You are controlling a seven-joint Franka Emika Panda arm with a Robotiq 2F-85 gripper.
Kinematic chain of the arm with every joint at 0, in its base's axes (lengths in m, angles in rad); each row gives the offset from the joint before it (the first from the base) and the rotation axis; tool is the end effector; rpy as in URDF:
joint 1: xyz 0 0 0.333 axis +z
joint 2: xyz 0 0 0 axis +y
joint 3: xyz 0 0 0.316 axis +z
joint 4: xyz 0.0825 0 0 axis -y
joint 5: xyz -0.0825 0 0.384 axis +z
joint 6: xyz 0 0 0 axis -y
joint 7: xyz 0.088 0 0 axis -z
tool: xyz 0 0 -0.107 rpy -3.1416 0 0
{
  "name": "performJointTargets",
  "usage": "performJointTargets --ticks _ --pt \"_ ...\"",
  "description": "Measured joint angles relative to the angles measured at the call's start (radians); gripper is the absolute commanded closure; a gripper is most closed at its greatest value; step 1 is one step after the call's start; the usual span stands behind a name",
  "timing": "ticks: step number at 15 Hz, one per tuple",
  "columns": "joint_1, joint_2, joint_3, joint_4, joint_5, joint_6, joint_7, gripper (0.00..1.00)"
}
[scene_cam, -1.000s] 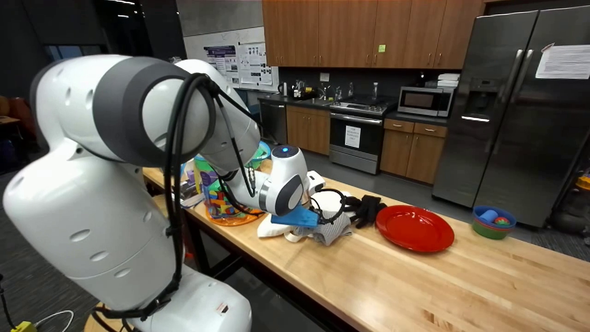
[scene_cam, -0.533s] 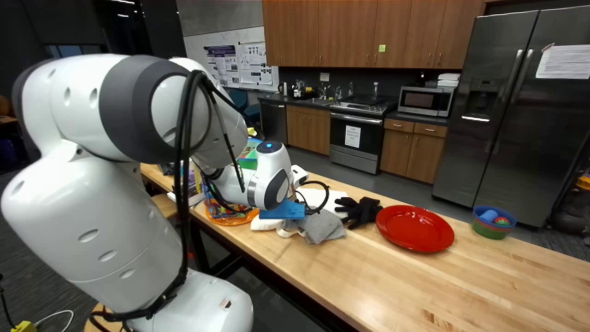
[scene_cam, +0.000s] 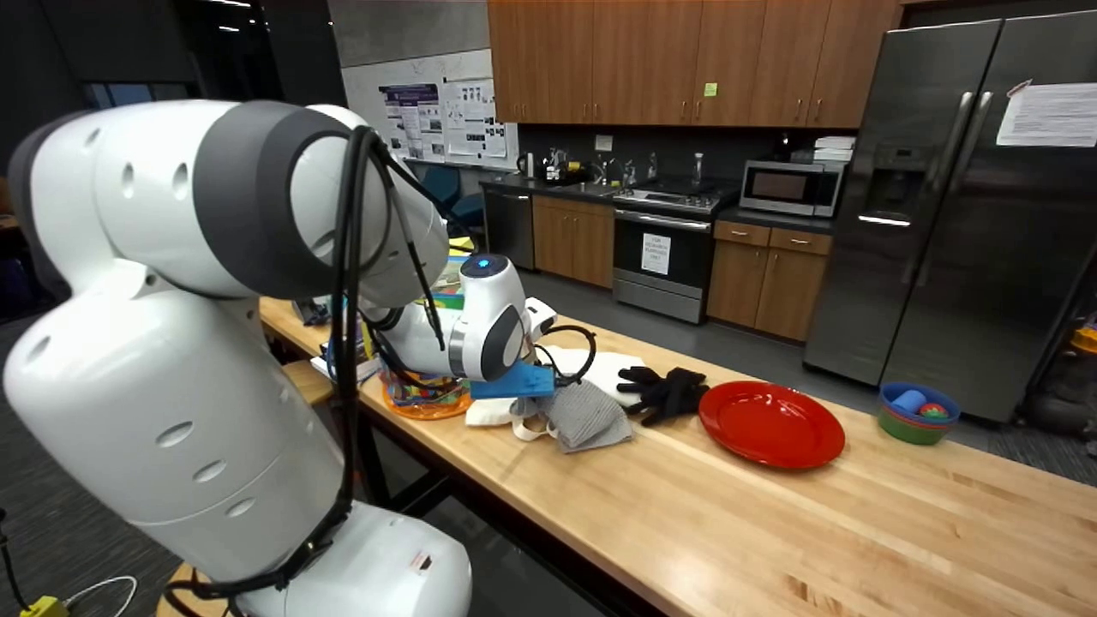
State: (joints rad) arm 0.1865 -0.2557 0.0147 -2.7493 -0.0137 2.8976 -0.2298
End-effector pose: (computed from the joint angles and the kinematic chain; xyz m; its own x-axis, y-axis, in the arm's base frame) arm 0.4118 0.0846 0.3394 0.8266 0.4153 0.3799 0.4091 -0.9069 0.1012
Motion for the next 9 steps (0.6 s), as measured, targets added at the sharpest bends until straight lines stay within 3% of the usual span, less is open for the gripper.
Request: performJointTargets --ticks 9 --pt "-0.112 0.006 -0.054 -0.002 -0.001 -0.001 0.005 0.96"
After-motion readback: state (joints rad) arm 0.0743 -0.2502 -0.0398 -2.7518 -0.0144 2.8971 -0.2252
